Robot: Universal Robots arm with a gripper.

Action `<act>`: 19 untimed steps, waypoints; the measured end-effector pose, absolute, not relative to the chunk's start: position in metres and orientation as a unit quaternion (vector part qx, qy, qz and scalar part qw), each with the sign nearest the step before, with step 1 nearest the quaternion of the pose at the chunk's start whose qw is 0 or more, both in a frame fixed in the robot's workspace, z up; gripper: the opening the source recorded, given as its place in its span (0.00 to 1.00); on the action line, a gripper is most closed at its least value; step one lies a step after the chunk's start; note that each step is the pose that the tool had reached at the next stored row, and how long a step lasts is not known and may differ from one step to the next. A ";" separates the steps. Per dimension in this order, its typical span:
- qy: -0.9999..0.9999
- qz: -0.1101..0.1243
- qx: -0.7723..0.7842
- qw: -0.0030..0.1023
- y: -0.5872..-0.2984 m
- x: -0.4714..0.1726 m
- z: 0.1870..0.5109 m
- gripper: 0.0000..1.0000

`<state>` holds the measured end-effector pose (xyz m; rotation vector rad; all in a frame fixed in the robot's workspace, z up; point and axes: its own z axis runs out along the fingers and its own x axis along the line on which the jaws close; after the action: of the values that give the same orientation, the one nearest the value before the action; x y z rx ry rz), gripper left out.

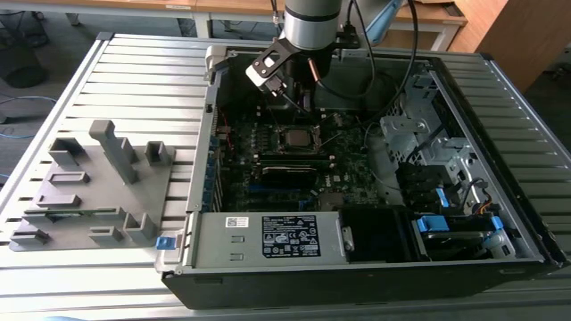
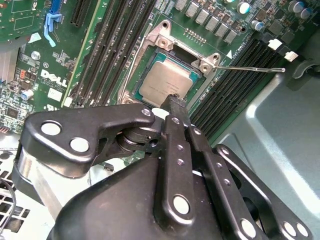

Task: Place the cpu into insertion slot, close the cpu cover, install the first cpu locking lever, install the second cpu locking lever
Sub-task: 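Close the cpu cover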

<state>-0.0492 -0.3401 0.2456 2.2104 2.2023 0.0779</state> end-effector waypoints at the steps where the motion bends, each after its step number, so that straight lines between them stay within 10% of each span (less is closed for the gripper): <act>1: 0.706 0.025 0.708 0.010 -0.340 -0.049 0.246 0.11; 19: 0.706 0.025 0.708 0.010 -0.340 -0.049 0.261 0.11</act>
<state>-0.0491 -0.3401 0.2612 2.2104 2.2024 0.0785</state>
